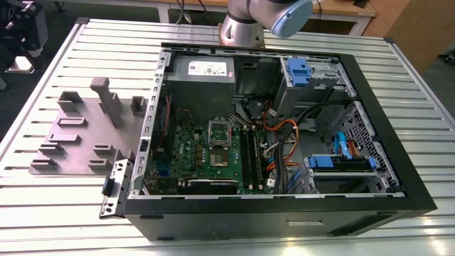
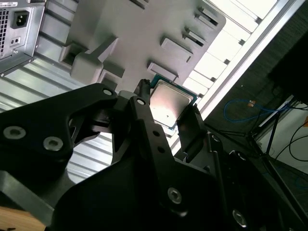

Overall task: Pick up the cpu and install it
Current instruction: 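Pick up the cpu and move it towards the insertion slot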

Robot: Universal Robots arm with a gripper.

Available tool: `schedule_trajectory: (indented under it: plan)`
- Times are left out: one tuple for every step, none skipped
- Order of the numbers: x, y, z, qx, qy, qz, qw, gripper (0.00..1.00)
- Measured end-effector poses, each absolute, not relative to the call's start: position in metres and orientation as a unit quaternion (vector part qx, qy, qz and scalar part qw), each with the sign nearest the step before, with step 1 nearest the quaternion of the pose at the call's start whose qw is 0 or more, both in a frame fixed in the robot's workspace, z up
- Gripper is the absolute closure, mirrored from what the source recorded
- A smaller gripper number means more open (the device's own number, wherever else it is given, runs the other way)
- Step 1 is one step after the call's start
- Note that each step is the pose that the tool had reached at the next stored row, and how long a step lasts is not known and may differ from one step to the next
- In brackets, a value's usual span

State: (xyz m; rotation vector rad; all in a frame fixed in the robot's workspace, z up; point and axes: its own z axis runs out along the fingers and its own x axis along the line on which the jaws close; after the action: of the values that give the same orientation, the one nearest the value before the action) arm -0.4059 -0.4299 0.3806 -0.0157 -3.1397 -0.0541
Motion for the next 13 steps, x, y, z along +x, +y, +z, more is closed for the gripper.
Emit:
schedule_trajectory:
  plan:
    - [-0.4058,-0.4299,0.3806,-0.005,-1.0,-0.017,0.001,0.53]
    - [-0.4057,-0.4299,0.3806,-0.005,-1.0,-0.017,0.001,0.53]
    - [-0.4057,-0.4299,0.3806,-0.005,-1.0,-0.017,0.001,0.53]
    - [-0.4056,-0.4299,0.3806,-0.005,-1.0,-0.017,0.001,0.53]
    - [-0.4052,-0.4299,0.3806,-0.005,-1.0,-0.017,0.001,0.53]
    - [-0.4047,-0.4299,0.3806,-0.005,-1.0,-0.017,0.001,0.53]
    - [-0.4041,-0.43,0.3807,-0.005,-1.0,-0.017,0.001,0.53]
    - [-0.4037,-0.4299,0.3806,-0.005,-1.0,-0.017,0.001,0.53]
    - [-0.4033,-0.4299,0.3806,-0.005,-1.0,-0.017,0.001,0.53]
    - [-0.4028,-0.4299,0.3806,-0.005,-1.0,-0.017,0.001,0.53]
    - [-0.4024,-0.43,0.3806,-0.005,-1.0,-0.017,0.001,0.53]
    - [-0.4019,-0.43,0.3806,-0.005,-1.0,-0.017,0.001,0.53]
    - [-0.4015,-0.43,0.3806,-0.005,-1.0,-0.017,0.001,0.53]
